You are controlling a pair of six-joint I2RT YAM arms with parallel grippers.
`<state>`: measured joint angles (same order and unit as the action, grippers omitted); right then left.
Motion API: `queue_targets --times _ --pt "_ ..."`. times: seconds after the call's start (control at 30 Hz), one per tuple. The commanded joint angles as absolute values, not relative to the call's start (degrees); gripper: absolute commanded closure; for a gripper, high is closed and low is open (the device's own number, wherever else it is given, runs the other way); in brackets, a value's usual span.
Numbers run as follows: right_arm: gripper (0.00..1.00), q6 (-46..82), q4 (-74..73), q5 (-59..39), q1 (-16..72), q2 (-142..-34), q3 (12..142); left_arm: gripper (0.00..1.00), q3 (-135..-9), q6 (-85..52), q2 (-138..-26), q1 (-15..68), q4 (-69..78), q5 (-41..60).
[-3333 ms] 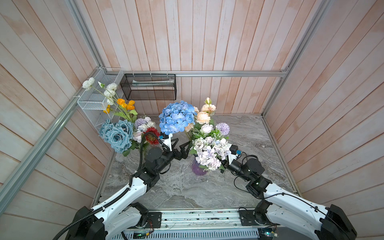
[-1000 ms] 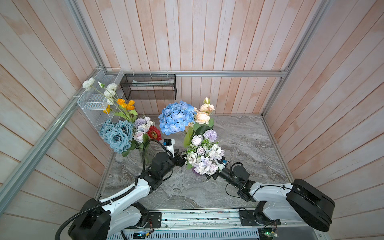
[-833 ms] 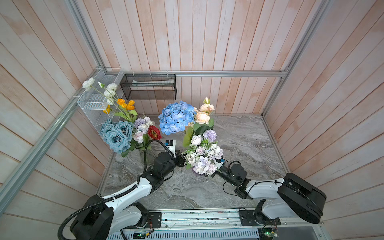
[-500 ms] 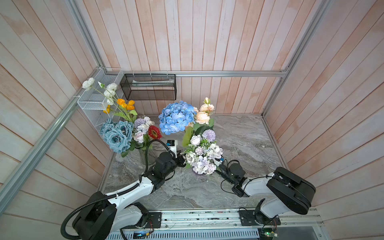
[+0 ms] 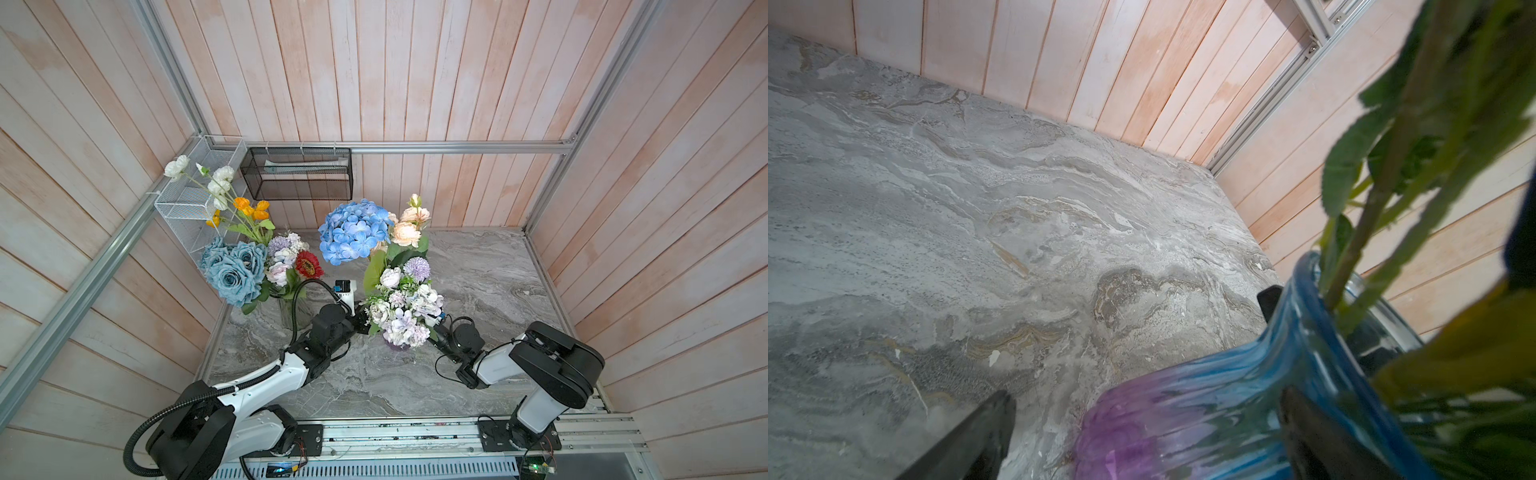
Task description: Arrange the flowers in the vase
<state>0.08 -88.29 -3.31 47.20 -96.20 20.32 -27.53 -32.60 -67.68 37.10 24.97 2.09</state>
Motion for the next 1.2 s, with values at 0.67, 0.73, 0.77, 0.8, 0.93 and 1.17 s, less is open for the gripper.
queue_targets --times 0.67,0.73,0.77,0.8,0.93,1.17 --pt "0.27 3.6 -93.8 -3.6 46.8 -100.4 22.1 0.00 -29.2 -31.6 -68.8 37.4 27.1 2.4" --pt "0.25 3.8 -93.9 -4.0 46.8 -100.8 22.4 0.00 -29.2 -31.6 -68.8 37.5 27.3 2.7" --pt "0.25 3.8 -93.8 -4.2 46.8 -101.0 22.5 0.00 -29.2 -31.6 -68.9 37.5 27.3 2.9" --pt "0.23 3.8 -94.0 -4.3 46.8 -101.2 22.7 0.00 -29.4 -31.4 -68.9 37.6 27.3 3.0" --pt "0.27 4.0 -93.9 -4.0 46.8 -101.7 23.2 0.00 -29.9 -30.9 -69.1 37.9 26.9 3.3" --pt "0.54 3.5 -95.0 -3.3 46.8 -102.0 22.8 0.00 -30.1 -30.5 -68.6 38.1 26.5 2.9"
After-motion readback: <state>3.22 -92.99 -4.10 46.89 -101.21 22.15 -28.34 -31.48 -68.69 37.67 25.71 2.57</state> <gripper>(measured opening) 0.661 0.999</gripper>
